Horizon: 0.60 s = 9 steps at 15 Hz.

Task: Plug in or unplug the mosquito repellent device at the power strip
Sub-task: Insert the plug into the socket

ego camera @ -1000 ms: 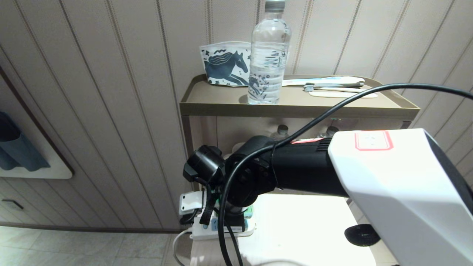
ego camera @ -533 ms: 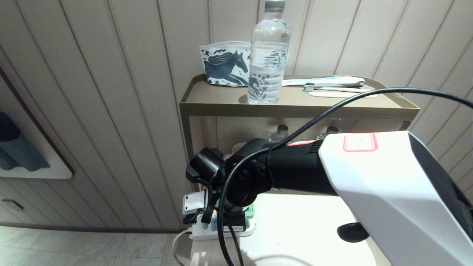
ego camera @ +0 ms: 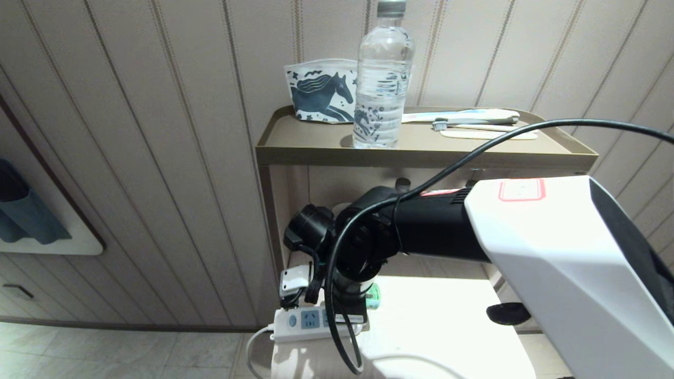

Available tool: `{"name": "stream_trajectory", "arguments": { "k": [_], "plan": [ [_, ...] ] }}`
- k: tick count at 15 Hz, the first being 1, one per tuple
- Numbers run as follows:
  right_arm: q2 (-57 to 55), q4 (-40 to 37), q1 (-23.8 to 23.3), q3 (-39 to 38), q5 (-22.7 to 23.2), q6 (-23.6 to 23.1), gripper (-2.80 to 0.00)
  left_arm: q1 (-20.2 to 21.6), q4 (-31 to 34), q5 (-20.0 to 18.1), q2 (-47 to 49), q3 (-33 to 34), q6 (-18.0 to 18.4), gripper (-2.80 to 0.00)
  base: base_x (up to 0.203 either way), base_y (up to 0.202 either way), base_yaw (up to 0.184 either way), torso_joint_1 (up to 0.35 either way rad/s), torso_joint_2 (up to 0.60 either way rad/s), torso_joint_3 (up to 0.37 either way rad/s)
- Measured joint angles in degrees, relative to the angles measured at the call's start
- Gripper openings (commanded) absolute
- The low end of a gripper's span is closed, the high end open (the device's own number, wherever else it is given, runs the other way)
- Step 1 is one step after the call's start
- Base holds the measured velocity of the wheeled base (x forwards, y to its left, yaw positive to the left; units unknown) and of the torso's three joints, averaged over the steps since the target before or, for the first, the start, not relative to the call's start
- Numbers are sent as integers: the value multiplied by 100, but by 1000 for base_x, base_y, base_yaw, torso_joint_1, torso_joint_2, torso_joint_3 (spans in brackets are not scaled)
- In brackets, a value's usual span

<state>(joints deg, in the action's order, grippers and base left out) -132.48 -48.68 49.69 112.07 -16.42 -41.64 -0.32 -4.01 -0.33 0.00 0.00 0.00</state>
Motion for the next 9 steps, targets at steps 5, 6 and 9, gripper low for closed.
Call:
{"name": "stream_trajectory", "arguments": {
  "k": [5, 6, 9],
  "plan": [
    [0, 26, -168, 4, -4, 16, -280, 2, 2, 0, 0, 0, 0, -280, 0, 0, 0, 0, 0, 0],
    [-6, 26, -179, 4, -4, 16, -280, 2, 0, 2, 0, 0, 0, -280, 0, 0, 0, 0, 0, 0],
    [-38, 11, -201, 2, 5, 16, -280, 3, 2, 2, 0, 0, 0, -280, 0, 0, 0, 0, 0, 0]
  ]
}}
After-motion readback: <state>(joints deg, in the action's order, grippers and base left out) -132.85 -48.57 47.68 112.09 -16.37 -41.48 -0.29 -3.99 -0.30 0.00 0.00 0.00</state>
